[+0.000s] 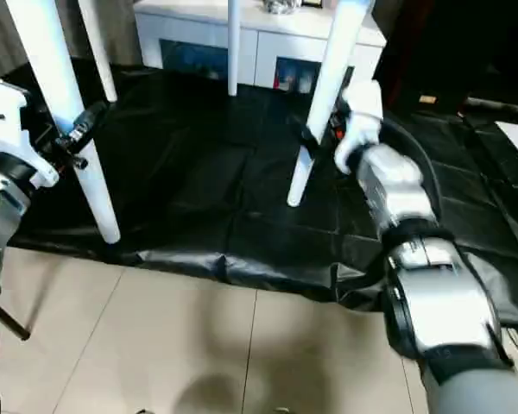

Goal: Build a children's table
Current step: Flip table

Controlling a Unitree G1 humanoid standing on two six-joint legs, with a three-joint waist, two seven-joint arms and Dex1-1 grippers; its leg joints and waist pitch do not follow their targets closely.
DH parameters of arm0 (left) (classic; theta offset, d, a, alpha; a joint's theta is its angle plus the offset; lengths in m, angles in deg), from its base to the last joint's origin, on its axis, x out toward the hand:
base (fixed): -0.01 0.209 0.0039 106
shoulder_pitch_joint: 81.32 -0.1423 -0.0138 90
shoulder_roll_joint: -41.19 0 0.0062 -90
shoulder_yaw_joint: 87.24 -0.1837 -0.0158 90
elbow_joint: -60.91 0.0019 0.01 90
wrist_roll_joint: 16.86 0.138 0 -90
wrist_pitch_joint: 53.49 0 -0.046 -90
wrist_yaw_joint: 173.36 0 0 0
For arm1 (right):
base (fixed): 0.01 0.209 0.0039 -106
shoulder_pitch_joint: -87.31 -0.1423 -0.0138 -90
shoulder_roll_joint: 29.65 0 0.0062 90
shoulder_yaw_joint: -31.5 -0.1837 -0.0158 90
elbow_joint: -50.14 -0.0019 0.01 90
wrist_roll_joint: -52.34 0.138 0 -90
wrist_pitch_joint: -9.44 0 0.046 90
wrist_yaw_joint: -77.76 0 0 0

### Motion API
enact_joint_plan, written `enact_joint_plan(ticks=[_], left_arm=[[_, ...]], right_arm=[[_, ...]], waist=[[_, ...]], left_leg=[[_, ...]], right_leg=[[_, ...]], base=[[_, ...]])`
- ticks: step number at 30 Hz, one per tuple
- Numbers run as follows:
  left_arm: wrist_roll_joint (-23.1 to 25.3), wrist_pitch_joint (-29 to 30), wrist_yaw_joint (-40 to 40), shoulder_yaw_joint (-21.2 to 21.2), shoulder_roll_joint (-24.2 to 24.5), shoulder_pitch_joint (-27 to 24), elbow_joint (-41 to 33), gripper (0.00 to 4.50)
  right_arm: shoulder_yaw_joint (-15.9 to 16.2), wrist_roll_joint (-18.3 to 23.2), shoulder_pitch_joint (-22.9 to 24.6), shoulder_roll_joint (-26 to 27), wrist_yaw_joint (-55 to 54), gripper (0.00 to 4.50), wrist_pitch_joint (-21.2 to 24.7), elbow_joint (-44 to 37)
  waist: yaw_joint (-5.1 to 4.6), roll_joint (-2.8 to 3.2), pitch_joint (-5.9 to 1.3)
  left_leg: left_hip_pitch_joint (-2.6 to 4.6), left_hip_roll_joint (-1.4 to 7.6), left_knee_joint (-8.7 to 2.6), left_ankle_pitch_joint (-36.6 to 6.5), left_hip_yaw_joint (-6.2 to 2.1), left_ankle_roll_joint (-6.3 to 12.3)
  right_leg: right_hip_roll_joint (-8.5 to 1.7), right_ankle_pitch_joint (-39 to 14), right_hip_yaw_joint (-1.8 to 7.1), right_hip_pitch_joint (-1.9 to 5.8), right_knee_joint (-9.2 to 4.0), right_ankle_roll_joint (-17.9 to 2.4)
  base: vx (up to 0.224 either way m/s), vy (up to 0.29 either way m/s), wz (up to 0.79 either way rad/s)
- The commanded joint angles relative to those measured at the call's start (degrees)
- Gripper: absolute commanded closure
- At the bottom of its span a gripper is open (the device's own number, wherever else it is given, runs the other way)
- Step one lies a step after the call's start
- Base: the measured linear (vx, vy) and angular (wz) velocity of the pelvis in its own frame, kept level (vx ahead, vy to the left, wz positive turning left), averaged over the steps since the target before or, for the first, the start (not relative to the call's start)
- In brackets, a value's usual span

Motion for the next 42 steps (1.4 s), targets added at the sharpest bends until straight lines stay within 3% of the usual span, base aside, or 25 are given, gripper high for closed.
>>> enact_joint_plan(ticks=[1, 2, 9, 10, 11, 14, 19, 20, 22, 23, 27, 28, 29, 30, 31, 32, 33, 34, 35, 37, 38, 39, 40, 41, 42], left_arm=[[1.62, 2.37, -1.63, -3.09, 0.83, -2.46, 1.5, 2.6], [1.61, 2.41, -1.59, -3.09, 0.82, -2.6, 1.34, 2.6], [1.98, 2.48, -1.0, -2.95, 0.59, -2.41, 1.52, 2.6], [2.1, 2.47, -0.88, -3.03, 0.52, -2.37, 1.54, 2.6], [2.13, 2.49, -0.81, -3.09, 0.46, -2.36, 1.52, 2.6], [2.27, 2.58, -0.52, -3.3, 0.24, -2.42, 1.34, 2.6], [2.57, 2.72, -0.18, -3.64, -0.03, -2.91, 0.92, 2.6], [2.59, 2.81, -0.11, -3.65, -0.04, -3.04, 0.77, 2.6], [2.62, 2.83, -0.03, -3.67, -0.04, -3.32, 0.55, 2.6], [2.66, 2.79, 0.02, -3.7, -0.06, -3.49, 0.46, 2.6], [3.25, 2.17, 0.6, -4.05, -0.35, -3.8, 0.72, 2.6], [4.03, 1.4, 1.37, -4.32, -0.71, -3.65, 1.35, 2.6], [4.54, 0.71, 1.79, -4.57, -1.03, -3.5, 1.93, 2.6], [5.39, -0.43, 2.06, -5.23, -1.34, -3.32, 2.88, 2.6], [5.63, -0.76, 2.06, -5.47, -1.4, -3.28, 3.14, 2.6], [6.07, -1.51, 2.22, -5.93, -1.69, -3.13, 3.76, 2.6], [6.59, -2.51, 2.5, -6.51, -2.17, -2.91, 4.6, 2.6], [6.91, -3.11, 2.75, -6.95, -2.65, -2.56, 5.36, 2.6], [7.38, -3.68, 2.97, -7.4, -2.92, -2.21, 6.06, 2.6], [7.75, -4.39, 3.31, -7.83, -3.53, -1.46, 7.23, 2.6], [8.18, -5.25, 3.89, -8.18, -4.26, -0.43, 8.61, 2.6], [8.61, -6.68, 4.37, -8.81, -5.67, 1.78, 11.66, 2.6], [8.61, -6.68, 4.37, -8.81, -5.67, 1.78, 11.66, 2.6], [9.3, -8.21, 4.8, -9.23, -6.4, 3.31, 14.02, 2.6], [9.4, -8.88, 4.87, -9.33, -6.81, 4.27, 15.43, 2.6]], right_arm=[[-1.54, 0.27, -0.71, 0.14, 1.27, 0.17, 0.61, 1.36], [-2.08, 0.16, -0.81, 0.24, 1.84, 0.27, 0.44, 1.84], [-3.43, 0.03, -0.6, 0.45, 6.16, 0.88, -0.63, 3.63], [-3.69, 0.11, -0.58, 0.45, 6.43, 0.88, -0.8, 3.74], [-3.85, 0.16, -0.55, 0.43, 6.53, 1.13, -0.91, 3.76], [-4.96, -0.43, -0.61, 0.52, 7.03, 1.22, -1.38, 4.14], [-5.64, -1.14, -0.57, 0.77, 6.89, 1.75, -1.94, 4.46], [-6.01, -1.13, -0.59, 0.88, 6.44, 1.86, -2.13, 4.52], [-6.41, -1.08, -0.51, 0.99, 5.76, 1.95, -2.57, 4.41], [-6.62, -1.07, -0.41, 1.05, 5.5, 2.01, -2.9, 4.26], [-7.81, -0.44, 1.06, 1.24, 5.13, 2.38, -4.78, 2.79], [-8.33, -0.25, 2.31, 1.48, 4.65, 2.54, -6.05, 1.65], [-8.84, 0.16, 3.33, 1.76, 4.2, 2.54, -6.66, 0.69], [-9.43, 0.72, 5.13, 2.25, 3.85, 2.63, -7.76, -1.04], [-9.6, 0.83, 5.68, 2.41, 3.81, 2.8, -8.08, -1.58], [-9.72, 0.79, 7.2, 2.66, 3.16, 2.8, -8.93, -3.09], [-9.71, 0.55, 9.41, 2.92, 1.99, 2.85, -10.14, -5.3], [-9.92, 0.49, 11.7, 3.2, 0.56, 2.88, -11.5, -8.16], [-10.0, 0.09, 13.74, 3.36, -0.97, 2.9, -12.9, -10.96], [-10.29, -0.11, 16.91, 3.92, -2.77, 2.93, -13.56, -16.05], [-10.38, -0.93, 20.12, 4.49, -4.84, 2.93, -13.98, -21.54], [-10.82, -2.52, 25.87, 5.74, -8.75, 2.93, -14.62, -31.53], [-10.82, -2.52, 25.87, 5.74, -8.75, 2.94, -14.62, -31.53], [-11.08, -4.87, 29.45, 6.27, -11.65, 2.94, -14.83, -37.68], [-11.58, -5.83, 31.22, 6.79, -13.24, 2.95, -14.58, -40.87]], waist=[[-0.02, 0.85, -3.55], [-0.03, 0.63, -3.58], [0.04, 0.86, -3.54], [0.1, 1.29, -3.55], [0.0, 1.07, -3.52], [0.06, 1.24, -3.53], [0.07, 1.01, -3.5], [0.06, 0.73, -3.52], [0.13, 0.96, -3.48], [0.08, 0.68, -3.48], [0.11, 0.76, -3.51], [0.13, 1.17, -3.49], [0.13, 1.03, -3.47], [0.27, 1.53, -3.44], [0.28, 1.15, -3.57], [0.46, 1.73, -3.65], [0.62, 1.32, -3.44], [0.8, 1.88, -3.44], [1.05, 1.78, -3.52], [0.95, 2.52, -3.61], [1.22, 3.61, -3.5], [1.28, 3.71, -3.18], [1.68, 3.35, -3.11], [1.21, 3.22, -3.31], [1.74, 3.22, -3.4]], left_leg=[[0.25, 1.19, -5.54, -12.31, -0.09, 0.0], [0.31, 1.19, -5.5, -12.29, -0.01, 0.16], [0.35, 1.24, -5.55, -12.26, 0.0, 0.48], [0.4, 1.23, -5.55, -12.21, -0.06, 0.39], [0.35, 1.24, -5.6, -12.51, -0.04, 0.39], [0.4, 1.23, -5.58, -12.45, -0.05, 0.45], [0.41, 1.27, -5.69, -12.6, -0.04, 0.48], [0.39, 1.27, -5.69, -12.44, 0.01, 0.6], [0.38, 1.29, -5.72, -12.11, -0.02, 0.63], [0.34, 1.33, -5.76, -12.01, 0.0, 0.65], [0.35, 1.3, -5.72, -11.44, 0.05, 0.89], [0.48, 1.33, -5.73, -11.47, 0.06, 0.9], [0.48, 1.34, -5.77, -11.46, 0.11, 0.97], [0.59, 1.33, -5.79, -11.48, 0.11, 0.92], [0.55, 1.32, -5.77, -11.06, 0.17, 1.03], [0.66, 1.3, -5.79, -10.78, 0.04, 0.98], [0.79, 1.24, -5.9, -11.06, 0.24, 1.19], [0.91, 1.26, -5.86, -11.49, 0.23, 0.9], [1.06, 1.3, -6.03, -11.35, 0.22, 0.57], [1.17, 1.19, -6.1, -12.18, 0.11, 0.01], [1.68, 1.08, -6.06, -13.91, 0.2, -0.29], [1.8, 0.85, -6.28, -15.38, 0.31, -0.52], [3.05, 1.03, -6.35, -17.9, 0.66, -0.69], [2.36, 0.74, -6.58, -17.54, 0.3, -0.88], [2.22, 0.73, -6.74, -15.52, 0.39, -0.74]], right_leg=[[-2.97, -12.72, 1.24, 2.8, -3.85, -13.69], [-2.97, -12.73, 1.25, 2.74, -3.94, -13.79], [-3.07, -13.3, 1.31, 2.76, -4.03, -14.14], [-3.08, -13.12, 1.31, 2.72, -3.96, -14.24], [-3.01, -13.24, 1.27, 2.76, -4.03, -14.27], [-3.04, -13.14, 1.29, 2.74, -4.0, -14.4], [-3.01, -13.58, 1.26, 2.73, -4.09, -14.4], [-3.0, -13.58, 1.25, 2.72, -4.15, -14.39], [-3.05, -13.35, 1.28, 2.72, -4.09, -14.48], [-3.04, -13.34, 1.26, 2.76, -4.1, -14.42], [-3.07, -13.02, 1.31, 2.76, -4.08, -14.31], [-3.05, -12.81, 1.33, 2.65, -4.07, -14.34], [-3.0, -12.59, 1.31, 2.67, -4.23, -14.19], [-3.01, -12.1, 1.36, 2.63, -4.22, -14.14], [-2.98, -11.35, 1.36, 2.8, -4.17, -13.91], [-3.01, -10.87, 1.33, 2.8, -4.07, -14.06], [-2.76, -11.22, 1.29, 2.67, -4.57, -13.54], [-2.87, -11.52, 1.34, 2.54, -4.41, -13.49], [-2.81, -11.29, 1.31, 2.62, -4.64, -12.89], [-2.65, -11.05, 1.23, 2.62, -4.46, -12.87], [-2.54, -12.45, 1.28, 2.18, -4.71, -12.55], [-2.26, -14.71, 1.31, 2.16, -5.6, -11.1], [-2.23, -17.44, 1.41, 1.27, -6.35, -9.74], [-2.12, -17.94, 1.38, 2.31, -5.89, -9.42], [-2.25, -18.43, 1.56, 2.4, -6.27, -8.32]], base=[[0.0, 0.0, 0.0], [0.0, 0.0, 0.0], [0.0, 0.0, 0.0], [0.0, 0.0, 0.0], [0.0, 0.0, 0.0], [0.0, 0.0, 0.0], [0.0, 0.0, 0.0], [0.0, 0.0, 0.0], [0.0, 0.0, 0.0], [0.0, 0.0, 0.0], [0.0, 0.0, 0.0], [0.0, 0.0, 0.0], [0.0, 0.0, 0.0], [0.0, 0.0, 0.0], [0.0, 0.0, 0.0], [0.0, 0.0, 0.0], [0.0, 0.0, 0.0], [0.0, 0.0, 0.0], [0.0, 0.0, 0.0], [0.0, 0.0, 0.0], [0.0, 0.0, 0.0], [-0.002, 0.004, 0.18], [0.0, 0.0, 0.0], [0.0, 0.0, 0.0], [0.0, 0.0, 0.0]])
